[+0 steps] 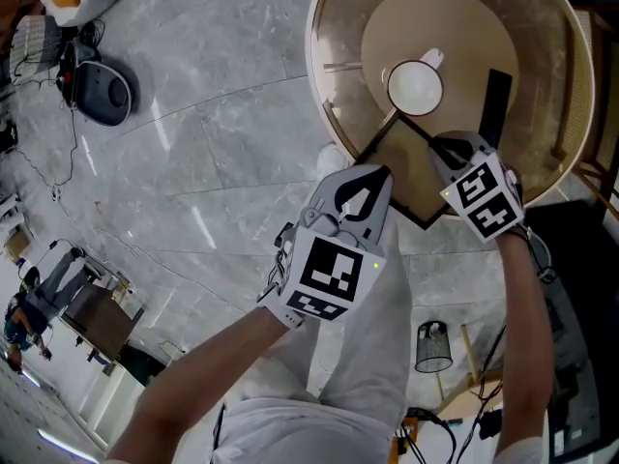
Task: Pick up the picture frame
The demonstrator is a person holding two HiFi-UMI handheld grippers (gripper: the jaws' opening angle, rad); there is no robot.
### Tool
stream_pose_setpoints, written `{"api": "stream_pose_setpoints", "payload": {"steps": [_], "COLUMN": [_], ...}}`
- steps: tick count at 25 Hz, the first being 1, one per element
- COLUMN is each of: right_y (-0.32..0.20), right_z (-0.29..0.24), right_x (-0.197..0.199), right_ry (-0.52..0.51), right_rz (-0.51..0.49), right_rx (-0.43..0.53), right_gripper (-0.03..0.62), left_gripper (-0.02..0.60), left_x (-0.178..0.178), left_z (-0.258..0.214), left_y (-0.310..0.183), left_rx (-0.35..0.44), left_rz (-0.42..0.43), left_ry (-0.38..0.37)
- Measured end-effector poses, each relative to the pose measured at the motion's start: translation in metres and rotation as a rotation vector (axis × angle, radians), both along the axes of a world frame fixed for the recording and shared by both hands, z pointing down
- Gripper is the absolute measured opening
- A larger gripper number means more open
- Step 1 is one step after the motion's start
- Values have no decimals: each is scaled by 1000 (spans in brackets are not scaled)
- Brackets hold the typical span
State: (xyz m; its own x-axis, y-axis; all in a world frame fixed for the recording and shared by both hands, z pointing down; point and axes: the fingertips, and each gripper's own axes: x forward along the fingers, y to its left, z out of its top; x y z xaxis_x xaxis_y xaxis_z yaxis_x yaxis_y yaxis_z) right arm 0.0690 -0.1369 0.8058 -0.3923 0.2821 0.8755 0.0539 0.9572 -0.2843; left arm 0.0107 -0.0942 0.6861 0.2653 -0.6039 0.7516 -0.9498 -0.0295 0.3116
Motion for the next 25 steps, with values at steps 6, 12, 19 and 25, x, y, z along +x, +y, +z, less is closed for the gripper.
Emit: {"api": "stream_pose_setpoints", "payload": {"steps": [6,12,19,25], "right_y": [1,8,13,-1], "right_z": [-24,-86,-188,-296], "right_x": [10,14,16,19], "right_ry": [-16,-73,-167,-272], "right_rz": [33,115,314,544], "right_rx": [74,138,218,313], "right_gripper": [37,37,37,37], "left_gripper": [3,3,3,3], "left_x": [-3,-4,-4,-4], "left_z": [-20,-59,-140,-229], "left_y": [6,17,22,20], "left_rx": [14,34,108,210], "left_rz": [13,34,46,55], "left_ry": [-16,-30,-28,-21]}}
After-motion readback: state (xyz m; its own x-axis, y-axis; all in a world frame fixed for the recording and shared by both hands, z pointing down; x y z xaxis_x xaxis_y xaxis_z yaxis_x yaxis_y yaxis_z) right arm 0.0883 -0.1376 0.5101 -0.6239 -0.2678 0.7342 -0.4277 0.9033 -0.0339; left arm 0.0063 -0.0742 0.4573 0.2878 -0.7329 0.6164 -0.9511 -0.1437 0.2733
